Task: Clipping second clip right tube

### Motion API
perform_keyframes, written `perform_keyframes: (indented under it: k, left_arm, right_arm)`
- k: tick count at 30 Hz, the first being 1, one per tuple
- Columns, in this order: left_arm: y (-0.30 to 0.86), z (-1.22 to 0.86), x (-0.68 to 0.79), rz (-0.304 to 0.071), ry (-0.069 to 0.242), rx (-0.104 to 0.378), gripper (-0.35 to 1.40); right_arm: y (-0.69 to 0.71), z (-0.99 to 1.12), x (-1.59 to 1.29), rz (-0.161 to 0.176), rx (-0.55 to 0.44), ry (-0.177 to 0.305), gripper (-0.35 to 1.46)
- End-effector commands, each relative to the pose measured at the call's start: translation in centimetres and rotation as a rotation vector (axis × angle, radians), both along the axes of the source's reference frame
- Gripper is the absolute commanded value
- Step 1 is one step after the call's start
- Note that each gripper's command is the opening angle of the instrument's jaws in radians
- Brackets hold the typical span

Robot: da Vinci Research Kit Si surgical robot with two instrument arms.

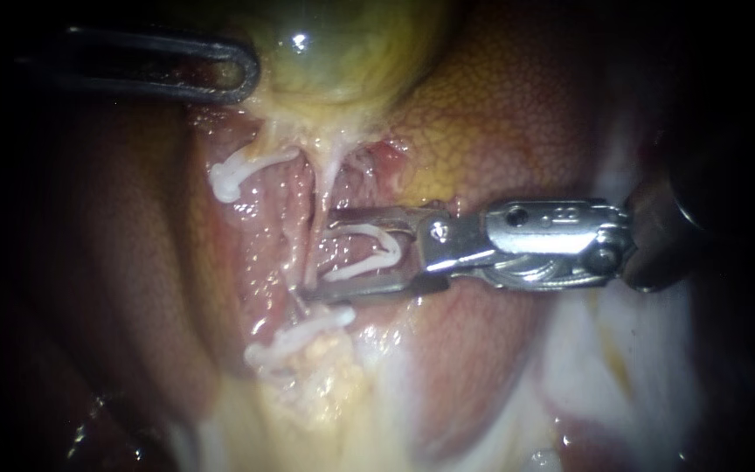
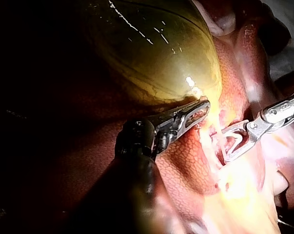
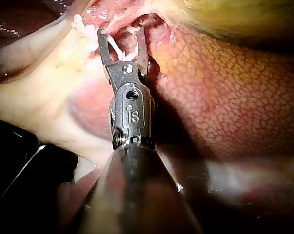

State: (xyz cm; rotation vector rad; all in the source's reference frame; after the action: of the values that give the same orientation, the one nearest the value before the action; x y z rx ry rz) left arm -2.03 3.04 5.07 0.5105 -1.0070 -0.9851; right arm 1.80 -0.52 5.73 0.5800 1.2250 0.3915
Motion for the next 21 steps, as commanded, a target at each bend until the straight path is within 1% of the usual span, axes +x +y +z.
perform_keyframes:
  k: [1,7,11,12,19,21]
  left_arm:
    - [0.0,0.0,0.0,0.0,0.0,0.0,-0.35]
    - [0.0,0.0,0.0,0.0,0.0,0.0,-0.35]
    - [0.0,0.0,0.0,0.0,0.0,0.0,-0.35]
    - [0.0,0.0,0.0,0.0,0.0,0.0,-0.35]
    - [0.0,0.0,0.0,0.0,0.0,0.0,-0.35]
    - [0.0,0.0,0.0,0.0,0.0,0.0,-0.35]
  right_arm:
    - [0.0,-0.01,-0.02,-0.001,0.0,0.001,0.5]
    - [0.05,-0.07,-0.15,-0.007,0.005,0.005,0.5]
    - [0.05,-0.09,-0.18,-0.013,0.006,0.009,0.5]
    - [0.05,-0.09,-0.18,-0.018,0.007,0.013,0.5]
    - [0.04,-0.09,-0.22,-0.044,0.075,0.026,0.5]
    - [0.04,-0.09,-0.22,-0.051,0.114,0.028,0.5]
